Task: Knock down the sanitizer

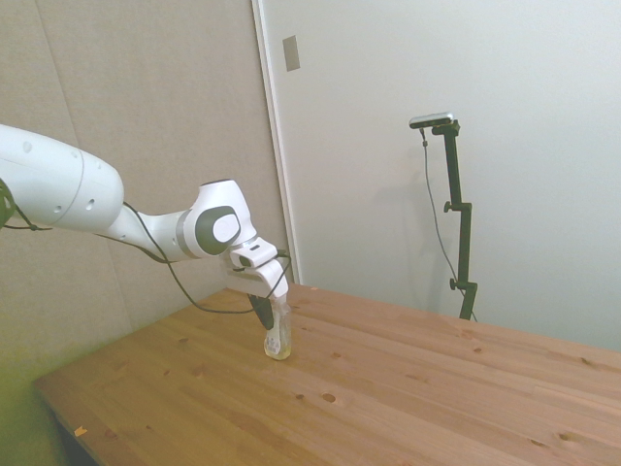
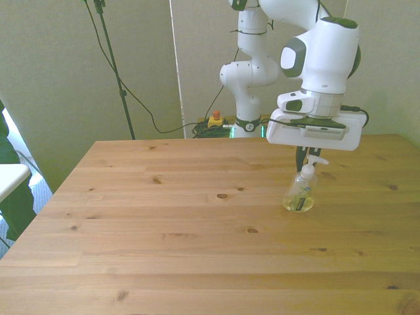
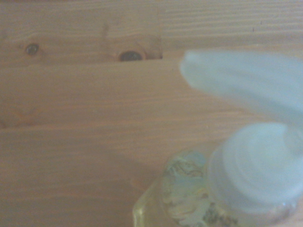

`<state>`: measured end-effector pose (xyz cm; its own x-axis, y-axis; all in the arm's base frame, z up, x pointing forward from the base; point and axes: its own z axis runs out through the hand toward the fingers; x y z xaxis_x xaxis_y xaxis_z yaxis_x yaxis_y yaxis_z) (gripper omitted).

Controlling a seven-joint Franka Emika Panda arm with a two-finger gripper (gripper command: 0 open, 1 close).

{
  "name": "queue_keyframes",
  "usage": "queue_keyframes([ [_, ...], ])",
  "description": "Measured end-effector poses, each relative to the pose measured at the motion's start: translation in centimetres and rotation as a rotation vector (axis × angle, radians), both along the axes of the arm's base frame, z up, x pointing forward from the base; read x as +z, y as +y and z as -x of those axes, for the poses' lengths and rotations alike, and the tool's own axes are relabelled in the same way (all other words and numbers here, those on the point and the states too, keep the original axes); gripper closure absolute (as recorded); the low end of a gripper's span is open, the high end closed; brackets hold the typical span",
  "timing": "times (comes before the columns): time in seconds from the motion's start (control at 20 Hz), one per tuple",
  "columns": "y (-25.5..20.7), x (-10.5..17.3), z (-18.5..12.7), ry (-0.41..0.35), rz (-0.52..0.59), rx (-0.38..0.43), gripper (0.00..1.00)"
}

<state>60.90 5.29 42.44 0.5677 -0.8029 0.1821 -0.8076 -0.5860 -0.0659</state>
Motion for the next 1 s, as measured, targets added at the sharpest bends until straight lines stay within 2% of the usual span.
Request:
queue_keyframes([
  [0.4,-0.5,0.5,-6.2,-0.050,0.006,-0.029,1.00],
  [0.7,-1.0,0.7,-9.0,-0.070,0.018,-0.054,1.00],
  [0.75,-0.9,0.6,-9.1,-0.065,0.020,-0.054,0.00],
  [1.0,-0.9,0.8,-8.2,-0.053,0.022,-0.052,0.00],
])
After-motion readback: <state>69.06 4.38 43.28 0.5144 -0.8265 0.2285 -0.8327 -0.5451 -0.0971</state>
